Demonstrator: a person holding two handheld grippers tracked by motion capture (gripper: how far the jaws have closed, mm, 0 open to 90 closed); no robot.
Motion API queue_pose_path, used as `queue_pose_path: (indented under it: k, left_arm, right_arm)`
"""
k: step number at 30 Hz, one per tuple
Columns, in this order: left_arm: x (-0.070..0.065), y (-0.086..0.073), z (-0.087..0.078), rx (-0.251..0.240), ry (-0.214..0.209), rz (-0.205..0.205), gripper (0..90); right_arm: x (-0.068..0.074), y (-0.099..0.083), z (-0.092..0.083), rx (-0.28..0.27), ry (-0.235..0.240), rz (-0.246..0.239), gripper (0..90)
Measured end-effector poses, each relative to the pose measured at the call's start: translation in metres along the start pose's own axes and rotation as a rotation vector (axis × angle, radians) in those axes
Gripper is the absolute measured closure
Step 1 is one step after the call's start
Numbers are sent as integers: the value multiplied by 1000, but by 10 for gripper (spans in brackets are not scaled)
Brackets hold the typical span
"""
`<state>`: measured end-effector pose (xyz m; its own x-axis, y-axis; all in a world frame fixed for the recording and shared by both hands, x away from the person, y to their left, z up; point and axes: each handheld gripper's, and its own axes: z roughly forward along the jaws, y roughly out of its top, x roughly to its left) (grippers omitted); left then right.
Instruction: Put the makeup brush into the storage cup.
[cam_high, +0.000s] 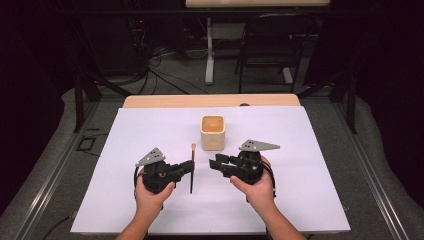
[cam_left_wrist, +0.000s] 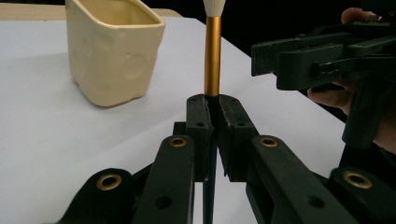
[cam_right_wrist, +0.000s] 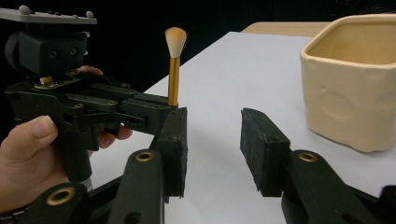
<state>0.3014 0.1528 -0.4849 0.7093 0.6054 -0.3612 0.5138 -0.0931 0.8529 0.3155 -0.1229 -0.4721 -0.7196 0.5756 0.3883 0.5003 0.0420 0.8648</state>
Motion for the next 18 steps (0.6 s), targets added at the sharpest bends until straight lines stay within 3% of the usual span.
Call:
queue_pose_path:
  k: [18]
  left_arm:
    - [-12, -6, 11, 2, -25, -3, 834]
  right_arm:
    - [4, -3, 2, -37, 51, 38, 694]
